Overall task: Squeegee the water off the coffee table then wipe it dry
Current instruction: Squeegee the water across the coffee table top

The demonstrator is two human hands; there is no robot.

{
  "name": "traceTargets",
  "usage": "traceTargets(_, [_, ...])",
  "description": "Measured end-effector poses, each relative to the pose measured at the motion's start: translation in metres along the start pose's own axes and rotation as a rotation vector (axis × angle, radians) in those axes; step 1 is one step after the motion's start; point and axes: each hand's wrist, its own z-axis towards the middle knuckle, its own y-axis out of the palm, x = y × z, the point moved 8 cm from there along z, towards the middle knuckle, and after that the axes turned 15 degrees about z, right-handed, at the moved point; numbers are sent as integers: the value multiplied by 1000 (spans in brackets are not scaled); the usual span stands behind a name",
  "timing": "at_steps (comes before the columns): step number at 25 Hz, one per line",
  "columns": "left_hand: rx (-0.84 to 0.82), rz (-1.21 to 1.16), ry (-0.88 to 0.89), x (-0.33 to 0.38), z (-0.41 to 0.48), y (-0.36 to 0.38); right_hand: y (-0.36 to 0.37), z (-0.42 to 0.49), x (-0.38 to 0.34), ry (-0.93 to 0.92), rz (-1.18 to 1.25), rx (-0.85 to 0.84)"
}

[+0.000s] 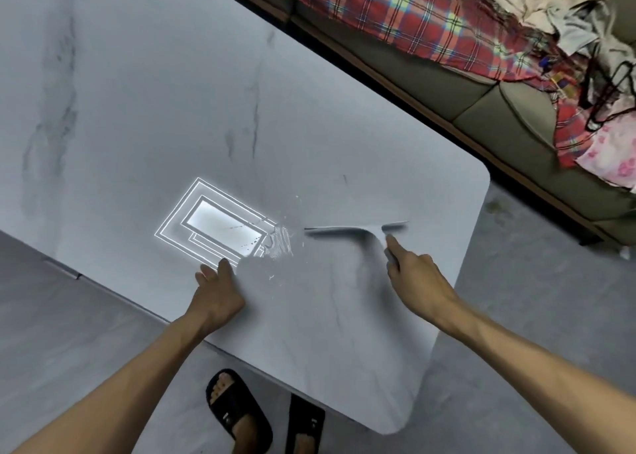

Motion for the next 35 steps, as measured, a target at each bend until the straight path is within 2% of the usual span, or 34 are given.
traceTargets(5, [21,40,0,2,-4,1,-14,23,-12,-46,18,76])
traceTargets(8, [134,-33,-41,0,-11,-7,-14,19,-18,-125,50,43])
traceTargets(11, [236,-173,-117,-13,-32,-6,-7,35,-62,-373,-68,-72])
traceTargets(15, [422,-398,-381,-53,-77,7,50,34,-139,-824,-372,-235])
traceTargets(17, [488,-432,-412,-66,-92,7,91,22,-168,-954,-498,-296])
traceTargets(19, [492,-443,-433,-76,-97,5,129,16,-192,-996,-569,-337])
traceTargets(22, [447,-446,-404,-80,-93,6,153,29,-208,-925,-562,-315])
traceTargets(25, [371,-434,-344,-77,-81,11,141,45,-185,-785,-507,-276])
traceTargets(30, [238,-373,-191,-49,-59,17,87,44,-94,-523,-381,-167])
traceTargets(35, [89,-273,-147,-19,-42,28,35,13,-7,-368,-379,-93])
